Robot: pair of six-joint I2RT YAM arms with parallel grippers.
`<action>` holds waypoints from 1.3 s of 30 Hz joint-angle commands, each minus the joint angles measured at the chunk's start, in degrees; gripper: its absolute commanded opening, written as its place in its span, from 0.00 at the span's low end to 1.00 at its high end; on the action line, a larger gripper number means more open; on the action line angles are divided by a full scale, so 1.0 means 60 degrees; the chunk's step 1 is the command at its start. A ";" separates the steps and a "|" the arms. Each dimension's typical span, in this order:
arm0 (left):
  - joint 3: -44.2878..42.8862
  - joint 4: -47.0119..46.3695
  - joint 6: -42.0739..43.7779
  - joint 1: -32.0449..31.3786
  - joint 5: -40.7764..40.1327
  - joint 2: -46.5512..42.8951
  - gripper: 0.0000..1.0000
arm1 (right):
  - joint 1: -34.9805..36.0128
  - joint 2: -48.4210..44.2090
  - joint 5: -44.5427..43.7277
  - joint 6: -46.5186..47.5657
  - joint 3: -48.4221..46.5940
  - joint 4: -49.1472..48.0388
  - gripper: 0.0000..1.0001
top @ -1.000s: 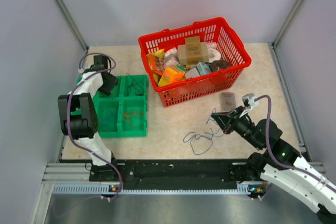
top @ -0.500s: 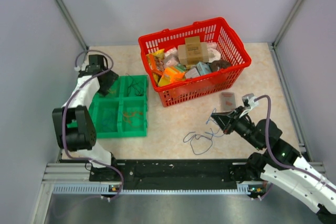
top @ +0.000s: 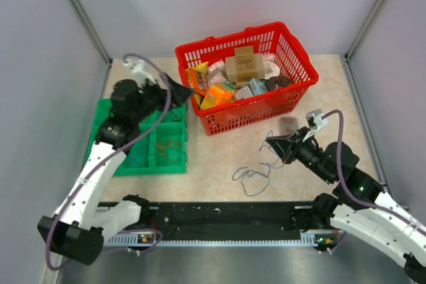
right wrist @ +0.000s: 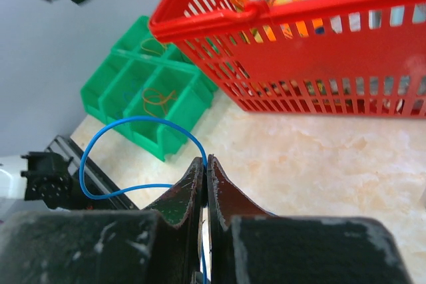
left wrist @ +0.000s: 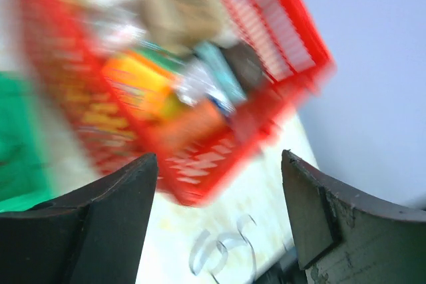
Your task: Untangle the cables
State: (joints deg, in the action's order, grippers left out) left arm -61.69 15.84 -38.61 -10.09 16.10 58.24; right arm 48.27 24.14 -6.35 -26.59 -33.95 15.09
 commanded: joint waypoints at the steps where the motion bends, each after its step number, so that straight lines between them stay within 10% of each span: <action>1: 0.1034 -0.3406 0.0943 -0.3205 0.2060 -0.0418 0.81 | 0.0041 0.0399 0.0077 -0.0225 -0.1020 -0.0391 0.00; 6: 0.1947 -0.4661 0.2550 -0.6736 0.0397 -0.0347 0.88 | 0.0041 0.0707 -0.0245 -0.1499 -0.1372 -0.0450 0.00; 18: 0.1509 -0.6113 0.1351 -0.7752 0.0598 0.1029 0.77 | 0.0055 0.1220 0.0955 -0.1823 -0.1050 -0.1197 0.00; 25: 0.1039 -0.4545 0.1893 -0.7752 -0.0792 0.1032 0.35 | 0.0041 0.1177 0.1246 -0.1824 -0.0875 -0.1431 0.00; 28: 0.1141 -0.4106 0.2230 -0.7752 -0.1902 0.0360 0.01 | 0.0055 0.1264 0.1512 -0.1663 -0.0743 -0.1607 0.00; 31: 0.1199 -0.3081 0.2479 -0.7752 -0.4374 -0.0547 0.00 | 0.0055 0.1236 0.1338 -0.1327 -0.0771 -0.1375 0.29; 39: 0.0805 0.1222 0.2584 -0.7665 -0.8566 -0.2805 0.00 | 0.0041 0.0518 -0.0054 -0.0447 -0.0655 -0.0641 0.64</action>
State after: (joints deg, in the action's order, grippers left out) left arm -53.41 9.10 -23.73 -56.29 -18.24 46.17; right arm 48.25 29.58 -1.96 -32.97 -38.24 10.79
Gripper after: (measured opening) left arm 0.008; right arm 0.609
